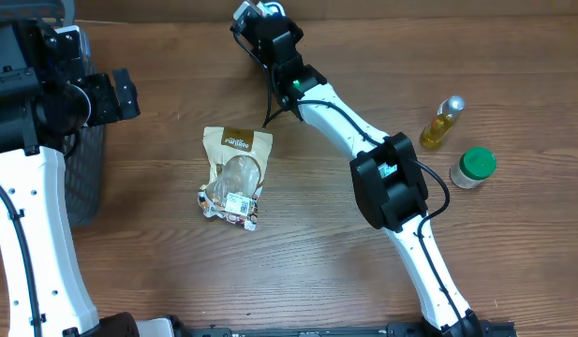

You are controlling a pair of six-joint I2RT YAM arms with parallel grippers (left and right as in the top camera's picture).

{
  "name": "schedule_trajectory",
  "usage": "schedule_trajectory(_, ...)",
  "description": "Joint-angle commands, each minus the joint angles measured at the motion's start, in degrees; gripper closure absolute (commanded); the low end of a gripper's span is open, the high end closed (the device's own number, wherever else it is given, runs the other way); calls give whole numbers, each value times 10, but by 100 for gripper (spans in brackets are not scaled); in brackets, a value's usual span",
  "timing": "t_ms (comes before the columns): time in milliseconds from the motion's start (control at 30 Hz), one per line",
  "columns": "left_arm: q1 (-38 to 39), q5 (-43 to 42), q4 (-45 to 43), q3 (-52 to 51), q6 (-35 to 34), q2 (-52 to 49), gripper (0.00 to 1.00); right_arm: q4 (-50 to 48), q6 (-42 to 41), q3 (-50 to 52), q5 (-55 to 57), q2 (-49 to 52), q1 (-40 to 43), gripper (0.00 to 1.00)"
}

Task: Scan the item barcode
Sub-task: 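Hold the Kleenex pack barcode in front of the scanner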

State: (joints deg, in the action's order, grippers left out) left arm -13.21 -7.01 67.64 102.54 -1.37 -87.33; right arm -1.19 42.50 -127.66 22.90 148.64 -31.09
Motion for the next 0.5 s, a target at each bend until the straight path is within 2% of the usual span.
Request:
schedule_trajectory(0,4,1,-2,6,-3,-1,1,-29,45,-10,4,2,11,96)
schedule_trajectory(467,4,1,-2,6,-3,-1,0,-21,45,-10,-52,2,27,96)
